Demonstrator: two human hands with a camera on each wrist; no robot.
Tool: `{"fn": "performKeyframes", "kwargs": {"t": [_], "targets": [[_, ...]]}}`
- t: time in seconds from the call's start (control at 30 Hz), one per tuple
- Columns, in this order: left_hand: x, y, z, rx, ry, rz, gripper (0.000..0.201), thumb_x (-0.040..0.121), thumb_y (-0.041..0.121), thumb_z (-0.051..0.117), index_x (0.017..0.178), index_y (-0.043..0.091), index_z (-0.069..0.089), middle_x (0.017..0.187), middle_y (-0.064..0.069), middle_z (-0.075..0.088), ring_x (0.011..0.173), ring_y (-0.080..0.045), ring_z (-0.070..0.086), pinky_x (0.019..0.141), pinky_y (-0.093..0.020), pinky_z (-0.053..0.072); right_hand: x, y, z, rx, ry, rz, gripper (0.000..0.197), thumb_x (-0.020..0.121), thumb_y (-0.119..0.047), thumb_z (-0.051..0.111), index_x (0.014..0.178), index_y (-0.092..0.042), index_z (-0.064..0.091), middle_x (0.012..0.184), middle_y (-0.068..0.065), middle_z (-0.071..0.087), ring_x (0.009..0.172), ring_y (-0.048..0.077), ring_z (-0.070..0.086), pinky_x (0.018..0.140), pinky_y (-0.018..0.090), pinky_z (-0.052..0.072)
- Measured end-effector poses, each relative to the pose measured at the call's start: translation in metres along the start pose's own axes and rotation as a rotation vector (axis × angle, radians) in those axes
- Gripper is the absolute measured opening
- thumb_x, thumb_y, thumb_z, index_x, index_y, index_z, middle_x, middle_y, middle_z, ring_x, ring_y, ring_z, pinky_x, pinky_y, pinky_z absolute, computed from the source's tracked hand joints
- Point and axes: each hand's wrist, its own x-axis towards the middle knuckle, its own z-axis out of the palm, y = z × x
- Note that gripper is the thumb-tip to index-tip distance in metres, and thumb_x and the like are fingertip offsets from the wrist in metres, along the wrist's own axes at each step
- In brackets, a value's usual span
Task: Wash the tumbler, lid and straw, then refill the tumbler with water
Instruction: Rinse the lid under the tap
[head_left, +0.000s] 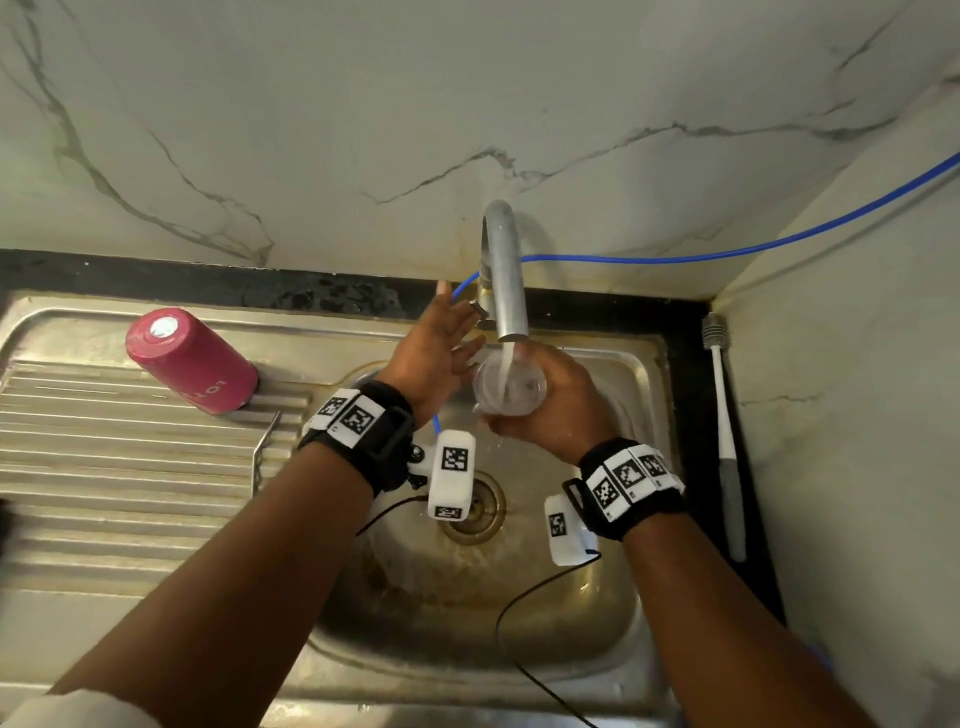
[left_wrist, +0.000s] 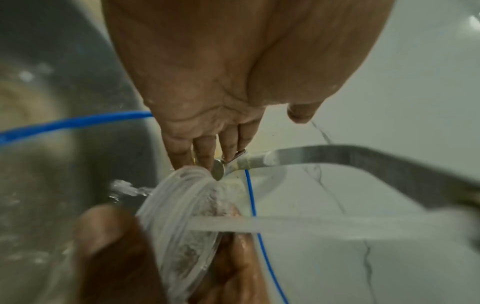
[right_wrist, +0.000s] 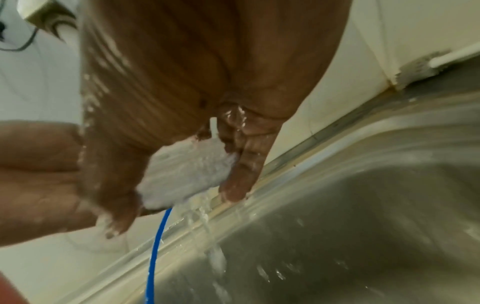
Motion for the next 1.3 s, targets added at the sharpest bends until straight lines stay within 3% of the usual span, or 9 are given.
{"fn": "performKeyframes", "kwargs": {"t": [0.13,0.27,0.47,0.57,0.73,0.87,1.0,1.17,1.3], "targets": [[0.001,-0.001,0.009,0.276,0.030,0.065,0.082,0.086,0.083,0.045,0.146,0.030,0.059,0.147,-0.002,0.062,0.137,-0.024,0.056,0.118,-0.055,0.041,-0.003,0.003,0.010,0.161,0.005,0.070,0.082,0.068,-0.037,0.099,0.137,-0.031,0.055,0.126,-0.009,0.068,0.113,0.012,0.067,0.092,0.032,0.058],[-0.006,0.010,0.018,0.554,0.023,0.154,0.052,0.110,0.052,0.037,0.150,0.023,0.053,0.150,-0.006,0.057,0.139,-0.024,0.053,0.121,-0.048,0.037,-0.006,-0.021,0.013,0.641,-0.084,0.425,0.039,0.098,-0.055,0.066,0.124,-0.026,0.062,0.104,0.004,0.076,0.074,0.021,0.069,0.064,0.033,0.054],[-0.015,-0.006,0.008,0.509,-0.018,0.056,0.048,0.100,0.059,0.056,0.135,0.026,0.062,0.131,-0.005,0.068,0.119,-0.020,0.066,0.106,-0.043,0.053,-0.016,-0.015,0.022,1.117,-0.293,0.757,0.090,0.095,-0.085,0.033,0.126,-0.008,0.068,0.103,0.024,0.073,0.066,0.026,0.068,0.053,0.029,0.055],[-0.025,-0.027,0.009,0.607,-0.159,0.031,0.061,0.095,0.039,0.076,0.149,0.024,0.053,0.129,0.001,0.070,0.109,-0.009,0.070,0.090,-0.025,0.056,-0.022,-0.015,0.018,1.125,-0.274,0.759,0.096,0.095,-0.086,0.027,0.129,-0.006,0.068,0.095,0.020,0.072,0.065,0.025,0.065,0.050,0.027,0.052],[-0.042,-0.036,0.021,1.045,-0.144,0.336,0.086,0.079,0.020,0.091,0.153,0.017,0.047,0.141,0.001,0.058,0.124,-0.012,0.059,0.104,-0.027,0.048,-0.035,-0.023,0.005,0.930,-0.194,0.699,0.084,0.098,-0.083,0.027,0.122,-0.016,0.073,0.092,0.010,0.079,0.069,0.020,0.071,0.059,0.029,0.050],[-0.057,-0.033,0.018,1.051,-0.127,0.451,0.100,0.071,0.030,0.096,0.156,0.023,0.044,0.143,-0.006,0.058,0.127,-0.022,0.061,0.107,-0.047,0.053,-0.047,-0.030,-0.002,0.684,-0.173,0.607,0.083,0.095,-0.087,0.025,0.123,-0.026,0.074,0.106,0.006,0.081,0.096,0.024,0.072,0.070,0.034,0.047],[-0.082,-0.027,0.011,0.845,0.110,0.715,0.089,0.078,0.043,0.087,0.154,0.031,0.042,0.144,-0.005,0.044,0.123,-0.019,0.058,0.099,-0.034,0.058,-0.060,-0.039,-0.012,0.500,0.105,0.392,0.060,0.106,-0.067,0.034,0.115,-0.022,0.073,0.102,0.002,0.077,0.096,0.023,0.070,0.078,0.035,0.047],[-0.096,-0.053,-0.014,1.067,0.251,0.364,0.083,0.076,0.030,0.091,0.147,0.020,0.048,0.143,-0.014,0.029,0.127,-0.034,0.050,0.102,-0.026,0.043,-0.070,-0.043,-0.009,0.615,-0.082,0.567,0.044,0.104,-0.056,0.053,0.118,-0.019,0.070,0.109,0.007,0.078,0.098,0.027,0.076,0.087,0.042,0.053],[-0.106,-0.067,-0.038,1.135,0.207,0.504,0.085,0.066,0.030,0.095,0.138,0.022,0.051,0.141,-0.009,0.039,0.122,-0.032,0.053,0.100,-0.035,0.049,-0.072,-0.037,0.008,0.418,0.024,0.392,0.033,0.105,-0.045,0.059,0.110,-0.014,0.068,0.104,0.007,0.074,0.081,0.015,0.071,0.070,0.028,0.046]]}}
